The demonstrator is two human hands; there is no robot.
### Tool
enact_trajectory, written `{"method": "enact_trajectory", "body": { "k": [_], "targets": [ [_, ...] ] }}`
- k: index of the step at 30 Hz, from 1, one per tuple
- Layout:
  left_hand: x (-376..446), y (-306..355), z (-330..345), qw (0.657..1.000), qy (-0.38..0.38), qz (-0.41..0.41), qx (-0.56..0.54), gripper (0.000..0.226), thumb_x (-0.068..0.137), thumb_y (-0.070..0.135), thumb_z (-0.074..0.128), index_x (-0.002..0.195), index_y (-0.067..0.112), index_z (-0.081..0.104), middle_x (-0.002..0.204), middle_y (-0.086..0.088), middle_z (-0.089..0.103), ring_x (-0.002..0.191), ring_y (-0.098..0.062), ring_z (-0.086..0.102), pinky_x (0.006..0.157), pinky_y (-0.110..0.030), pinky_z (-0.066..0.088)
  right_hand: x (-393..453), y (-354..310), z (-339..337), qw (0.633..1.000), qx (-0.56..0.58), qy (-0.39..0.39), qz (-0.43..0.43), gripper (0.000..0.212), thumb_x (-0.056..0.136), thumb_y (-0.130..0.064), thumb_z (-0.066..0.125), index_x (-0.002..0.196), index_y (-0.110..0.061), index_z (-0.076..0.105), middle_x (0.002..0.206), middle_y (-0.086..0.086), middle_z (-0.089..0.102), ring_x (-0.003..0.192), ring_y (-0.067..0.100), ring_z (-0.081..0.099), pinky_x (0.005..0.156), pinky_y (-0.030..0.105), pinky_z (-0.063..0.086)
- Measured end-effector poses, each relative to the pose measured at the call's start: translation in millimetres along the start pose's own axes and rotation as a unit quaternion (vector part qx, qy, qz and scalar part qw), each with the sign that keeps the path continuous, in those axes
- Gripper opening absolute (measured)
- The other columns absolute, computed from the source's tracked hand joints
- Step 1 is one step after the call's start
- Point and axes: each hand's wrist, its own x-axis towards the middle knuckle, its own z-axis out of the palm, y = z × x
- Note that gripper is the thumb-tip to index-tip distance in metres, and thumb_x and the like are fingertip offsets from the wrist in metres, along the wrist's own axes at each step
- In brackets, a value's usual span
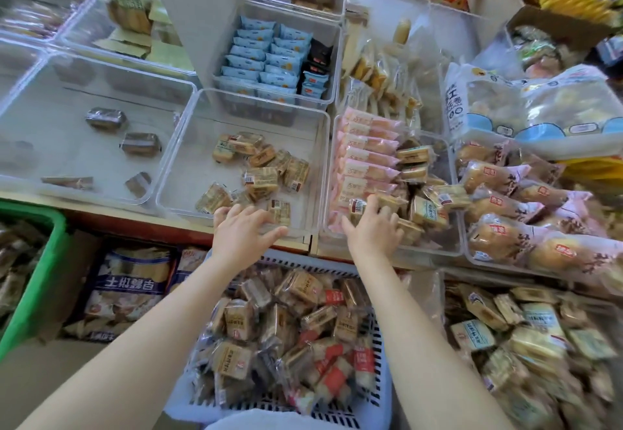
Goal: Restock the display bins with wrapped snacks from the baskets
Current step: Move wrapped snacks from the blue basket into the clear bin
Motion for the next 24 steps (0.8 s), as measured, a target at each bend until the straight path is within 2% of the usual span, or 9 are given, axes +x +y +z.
{"method": "enact_trajectory", "body": {
  "k": [3, 6, 9, 11, 13, 17, 19, 22, 24],
  "targets": [
    [-2, 7, -6, 0.999, -0.037, -0.026, 0.016, 0.057, 0.092, 0.075, 0.037, 0.114, 0.030, 0.064, 0.124, 0.005, 0.062, 0.126, -0.021, 0.045, 0.111, -0.043, 0.017, 8, -9, 0, 0.999, 0.034, 0.004, 0.037, 0.068, 0.089, -0.053, 0.065, 0.142, -0.020, 0.038, 0.136, 0.014, 0.053, 0.126, 0.033, 0.048, 0.100, 0.047, 0.042],
    [-9, 20, -21, 0.997, -0.044, -0.034, -0.057, 0.047, 0.096, 0.060, 0.049, 0.121, 0.024, 0.066, 0.128, 0.000, 0.062, 0.127, -0.024, 0.047, 0.112, -0.044, 0.026, -4, 0, -24, 0.960, 0.277, 0.042, 0.009, 0.047, 0.084, -0.031, 0.070, 0.123, -0.023, 0.044, 0.115, 0.005, 0.059, 0.103, 0.025, 0.058, 0.083, 0.044, 0.054],
    [-28, 52, -48, 0.951, -0.022, -0.039, -0.306, 0.027, 0.097, 0.040, 0.059, 0.116, 0.022, 0.068, 0.117, 0.004, 0.066, 0.115, -0.016, 0.057, 0.103, -0.041, 0.045, -30, 14, -65, 0.726, 0.679, -0.106, 0.021, 0.038, 0.086, -0.011, 0.058, 0.122, -0.015, 0.047, 0.105, 0.006, 0.058, 0.084, 0.014, 0.061, 0.065, 0.026, 0.053],
    [-42, 82, -69, 0.854, -0.091, -0.066, -0.509, 0.027, 0.100, 0.037, 0.056, 0.117, 0.020, 0.067, 0.114, 0.000, 0.071, 0.109, -0.020, 0.066, 0.098, -0.041, 0.052, -41, 24, -79, 0.547, 0.808, -0.217, 0.021, 0.040, 0.080, -0.007, 0.048, 0.120, -0.005, 0.050, 0.107, 0.016, 0.055, 0.091, 0.023, 0.061, 0.072, 0.031, 0.054],
    [-50, 104, -84, 0.720, -0.183, -0.095, -0.663, 0.035, 0.100, 0.037, 0.052, 0.123, 0.013, 0.062, 0.117, -0.010, 0.072, 0.105, -0.029, 0.069, 0.092, -0.042, 0.057, -47, 25, -83, 0.508, 0.819, -0.266, 0.015, 0.045, 0.079, -0.004, 0.041, 0.122, -0.004, 0.056, 0.116, 0.021, 0.057, 0.107, 0.036, 0.059, 0.091, 0.051, 0.053],
    [-48, 104, -85, 0.685, -0.193, -0.122, -0.692, 0.041, 0.096, 0.020, 0.064, 0.133, 0.005, 0.053, 0.115, -0.015, 0.073, 0.104, -0.031, 0.071, 0.086, -0.038, 0.061, -48, 9, -83, 0.547, 0.782, -0.298, -0.023, 0.057, 0.080, 0.001, 0.044, 0.133, -0.015, 0.058, 0.129, 0.018, 0.063, 0.111, 0.032, 0.063, 0.093, 0.048, 0.056],
    [-41, 83, -79, 0.691, -0.149, -0.139, -0.694, 0.043, 0.092, 0.016, 0.069, 0.131, 0.007, 0.055, 0.116, -0.014, 0.073, 0.104, -0.029, 0.072, 0.087, -0.040, 0.060, -44, -4, -77, 0.652, 0.701, -0.285, -0.044, 0.057, 0.092, -0.002, 0.048, 0.142, -0.030, 0.053, 0.135, 0.006, 0.063, 0.119, 0.021, 0.062, 0.100, 0.042, 0.051],
    [-19, 41, -70, 0.812, 0.014, -0.171, -0.558, 0.042, 0.088, 0.021, 0.076, 0.126, 0.018, 0.057, 0.111, -0.007, 0.070, 0.094, -0.018, 0.071, 0.077, -0.032, 0.060, -31, -20, -45, 0.875, 0.410, -0.207, -0.156, 0.056, 0.098, -0.010, 0.047, 0.150, -0.032, 0.041, 0.151, -0.003, 0.046, 0.142, 0.015, 0.039, 0.117, 0.043, 0.035],
    [-2, 15, -64, 0.885, 0.104, -0.185, -0.414, 0.036, 0.092, 0.017, 0.069, 0.125, 0.020, 0.056, 0.108, -0.005, 0.067, 0.084, -0.008, 0.064, 0.064, -0.021, 0.050, -23, -25, -19, 0.935, 0.205, -0.156, -0.244, 0.052, 0.099, -0.018, 0.047, 0.151, -0.025, 0.041, 0.159, 0.000, 0.037, 0.149, 0.018, 0.026, 0.123, 0.046, 0.023]
  ]
}}
